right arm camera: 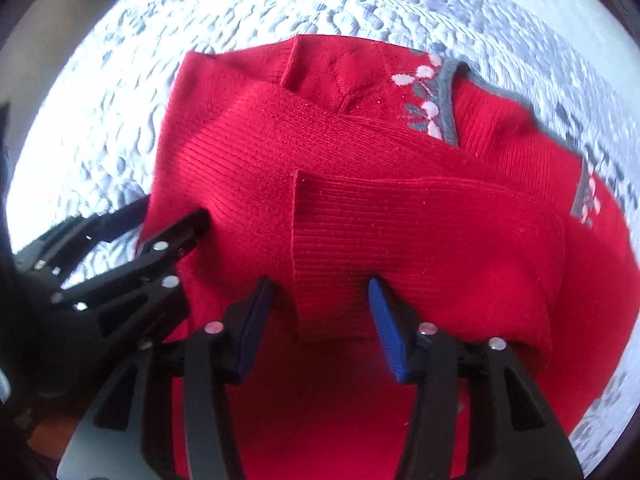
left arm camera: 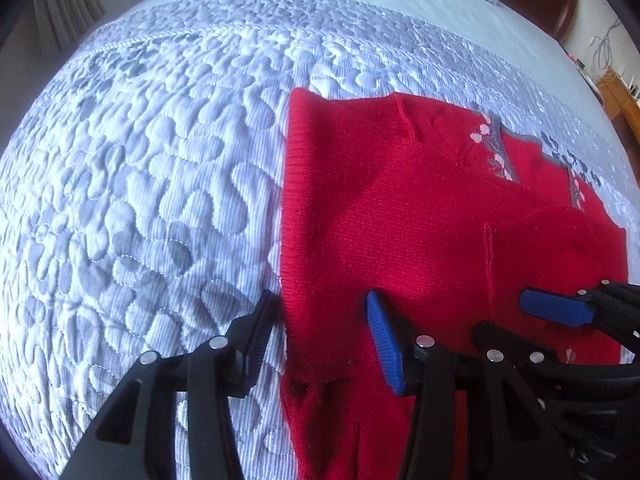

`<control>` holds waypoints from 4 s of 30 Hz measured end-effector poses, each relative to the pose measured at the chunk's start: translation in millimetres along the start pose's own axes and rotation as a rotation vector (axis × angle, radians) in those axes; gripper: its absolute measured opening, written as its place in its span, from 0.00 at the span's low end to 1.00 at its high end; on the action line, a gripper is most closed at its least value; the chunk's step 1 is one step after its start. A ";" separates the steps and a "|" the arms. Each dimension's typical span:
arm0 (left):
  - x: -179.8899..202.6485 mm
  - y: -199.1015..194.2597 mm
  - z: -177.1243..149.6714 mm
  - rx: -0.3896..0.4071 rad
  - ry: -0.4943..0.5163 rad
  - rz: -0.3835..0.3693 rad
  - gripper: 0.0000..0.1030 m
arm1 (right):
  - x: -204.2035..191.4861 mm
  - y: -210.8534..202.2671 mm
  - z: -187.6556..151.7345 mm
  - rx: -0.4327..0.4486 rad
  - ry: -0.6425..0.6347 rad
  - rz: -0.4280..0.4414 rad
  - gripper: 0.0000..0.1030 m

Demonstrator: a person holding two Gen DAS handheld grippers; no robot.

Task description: Fold small clothes

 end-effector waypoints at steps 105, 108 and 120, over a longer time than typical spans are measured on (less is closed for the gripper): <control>14.3 -26.4 -60.4 0.039 0.060 0.126 0.75 | 278.6 -22.3 -248.5 0.249 0.380 0.262 0.30; 2.8 -34.9 -128.1 0.023 0.114 0.138 0.76 | 246.4 -13.3 -299.8 0.229 0.327 0.260 0.30; -1.2 -45.0 -299.1 -0.038 0.200 0.076 0.80 | 153.6 31.2 -460.6 0.151 0.303 0.260 0.36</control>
Point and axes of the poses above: each gripper's, at about its wrist camera, not at the fingertips, and y roughly the way its jaws point, x to its right, z to its top, the point moved 1 cm from there along y, roughly the way its jaws point, and after that the axes turned 14 degrees about -x, right-handed, at the moved point
